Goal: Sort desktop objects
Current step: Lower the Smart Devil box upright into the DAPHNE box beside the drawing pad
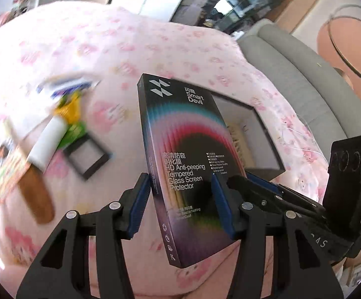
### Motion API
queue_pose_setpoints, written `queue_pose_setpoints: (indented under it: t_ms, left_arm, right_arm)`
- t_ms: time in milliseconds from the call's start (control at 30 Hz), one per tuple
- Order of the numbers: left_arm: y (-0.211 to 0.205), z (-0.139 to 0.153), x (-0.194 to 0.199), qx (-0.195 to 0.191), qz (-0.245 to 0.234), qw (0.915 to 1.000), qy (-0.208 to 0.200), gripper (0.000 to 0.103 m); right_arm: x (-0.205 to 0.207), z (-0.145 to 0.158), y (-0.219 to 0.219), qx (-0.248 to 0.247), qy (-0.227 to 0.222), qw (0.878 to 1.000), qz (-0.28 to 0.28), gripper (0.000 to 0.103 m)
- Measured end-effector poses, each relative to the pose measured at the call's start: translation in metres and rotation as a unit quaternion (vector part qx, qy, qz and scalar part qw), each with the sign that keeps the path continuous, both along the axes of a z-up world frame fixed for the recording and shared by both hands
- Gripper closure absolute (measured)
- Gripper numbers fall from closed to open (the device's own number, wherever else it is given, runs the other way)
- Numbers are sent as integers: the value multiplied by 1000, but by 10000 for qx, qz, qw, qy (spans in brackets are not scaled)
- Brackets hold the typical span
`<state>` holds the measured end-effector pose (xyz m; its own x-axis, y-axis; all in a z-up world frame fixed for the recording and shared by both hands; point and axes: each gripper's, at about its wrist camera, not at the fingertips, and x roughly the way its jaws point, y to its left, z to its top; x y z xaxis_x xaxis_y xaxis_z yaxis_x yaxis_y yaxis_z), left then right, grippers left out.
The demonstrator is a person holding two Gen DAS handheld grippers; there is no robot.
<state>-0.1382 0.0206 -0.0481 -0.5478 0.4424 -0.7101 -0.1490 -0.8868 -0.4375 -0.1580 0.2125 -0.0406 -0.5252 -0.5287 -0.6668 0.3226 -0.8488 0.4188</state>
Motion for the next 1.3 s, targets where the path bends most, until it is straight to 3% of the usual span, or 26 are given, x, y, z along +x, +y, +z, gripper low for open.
queue_pose_setpoints:
  t_ms: [233,467,667,733,800,900,1000,1067,1167,1300]
  left_arm:
    - [66,6,-67,119,-499,9987,-39,51]
    - [125,-35,-128,151,-881,9936,-697,51]
    - [154,-67,-139,-17,-979,9885,-1149,51]
    - [162,-77,-142,-78,-997,9866,-1287,54]
    - [170,-86,-145,-139,-1015,9845,-1424,64]
    - [180,-97,-149,-159,-1042,9816,-1593,64]
    - [184,-94,-147,-291,-1032,9826,-1519,64]
    - [179,-86,-141,-559,-758,9875,-1268,65]
    - [167,-73,-132,-660,-385,9922,-981,65]
    - [164,-70,-128,-903,-272,9909,-965,65]
  right_arm:
    - [-41,14,56,108,194,9973,-706,68]
    - [-78,-23,119,-115,-312,9911,-1293,68]
    - [-89,-60,142,41,-786,9841,-1595,68]
    - [-90,-63,143,176,-786,9825,-1679,70]
    - [-89,-62,142,248,-746,9821,-1715,71]
    - [-87,-59,143,380,-644,9795,-1873,75]
    - [-83,-56,146,504,-527,9767,-2016,75]
    - [-78,-52,145,534,-424,9765,-2045,75]
    - [-71,-43,139,717,-192,9748,-2104,75]
    - [-68,-40,133,909,-114,9749,-2030,75]
